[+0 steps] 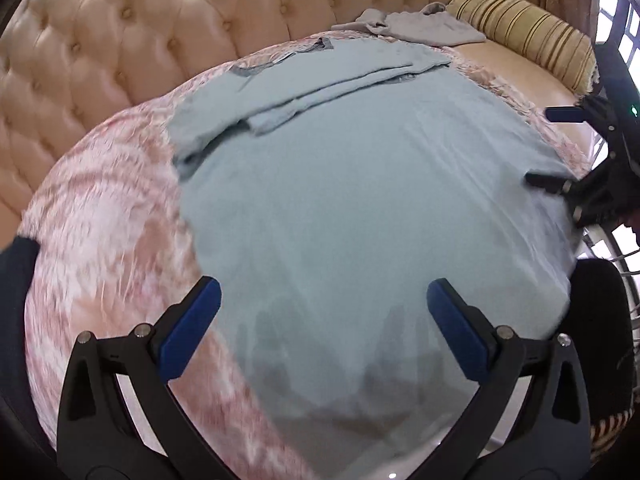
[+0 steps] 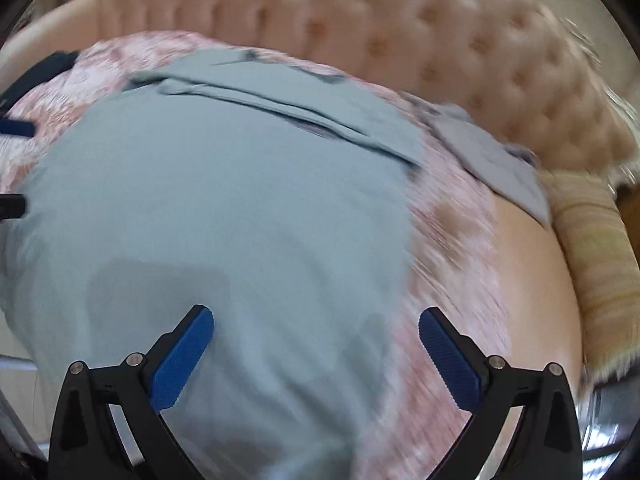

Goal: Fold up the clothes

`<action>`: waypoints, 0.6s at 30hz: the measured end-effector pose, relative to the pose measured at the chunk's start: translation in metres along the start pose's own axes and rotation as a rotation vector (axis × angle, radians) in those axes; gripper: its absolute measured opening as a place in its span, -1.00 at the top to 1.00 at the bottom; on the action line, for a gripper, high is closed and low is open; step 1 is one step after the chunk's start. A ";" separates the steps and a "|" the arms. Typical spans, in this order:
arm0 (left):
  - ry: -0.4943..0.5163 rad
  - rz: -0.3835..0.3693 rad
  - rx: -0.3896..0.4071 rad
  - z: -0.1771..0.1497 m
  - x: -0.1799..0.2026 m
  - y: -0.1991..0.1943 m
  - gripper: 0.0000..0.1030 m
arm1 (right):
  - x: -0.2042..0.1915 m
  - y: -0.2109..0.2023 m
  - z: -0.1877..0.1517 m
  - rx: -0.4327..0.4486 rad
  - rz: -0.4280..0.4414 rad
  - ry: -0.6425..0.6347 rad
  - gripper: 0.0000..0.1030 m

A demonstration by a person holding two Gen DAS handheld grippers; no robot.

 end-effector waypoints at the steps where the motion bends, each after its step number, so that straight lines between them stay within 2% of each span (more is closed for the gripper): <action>1: 0.002 0.006 -0.012 -0.001 0.000 0.007 -1.00 | -0.007 0.006 0.004 -0.006 0.015 -0.017 -1.00; 3: -0.006 0.004 -0.030 -0.007 -0.002 0.017 -1.00 | 0.001 0.004 0.000 -0.010 0.044 0.019 -1.00; 9: -0.066 -0.054 -0.039 -0.016 -0.009 0.022 -1.00 | 0.083 0.004 -0.040 -0.085 -0.042 0.166 -1.00; 11: -0.047 -0.041 -0.038 -0.015 -0.007 0.021 -1.00 | 0.097 0.001 -0.044 -0.096 -0.076 0.203 -1.00; 12: -0.035 -0.033 -0.037 -0.014 -0.006 0.020 -1.00 | 0.096 -0.001 -0.043 -0.103 -0.086 0.198 -1.00; 14: -0.045 -0.022 -0.040 -0.008 -0.006 0.013 -1.00 | 0.076 0.001 -0.025 -0.078 -0.038 0.141 -1.00; 18: -0.056 -0.012 0.049 0.026 -0.007 0.000 -1.00 | 0.023 0.014 0.032 -0.007 0.038 -0.001 -1.00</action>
Point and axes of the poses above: each gripper's, at about its wrist camera, not at the fingertips, and y roughly the way its jaws point, x to its right, z to its top, the point moved 4 cm from there along y, roughly the way its jaws point, and after that the axes turned 12 degrees about x, right-handed, at the moved point
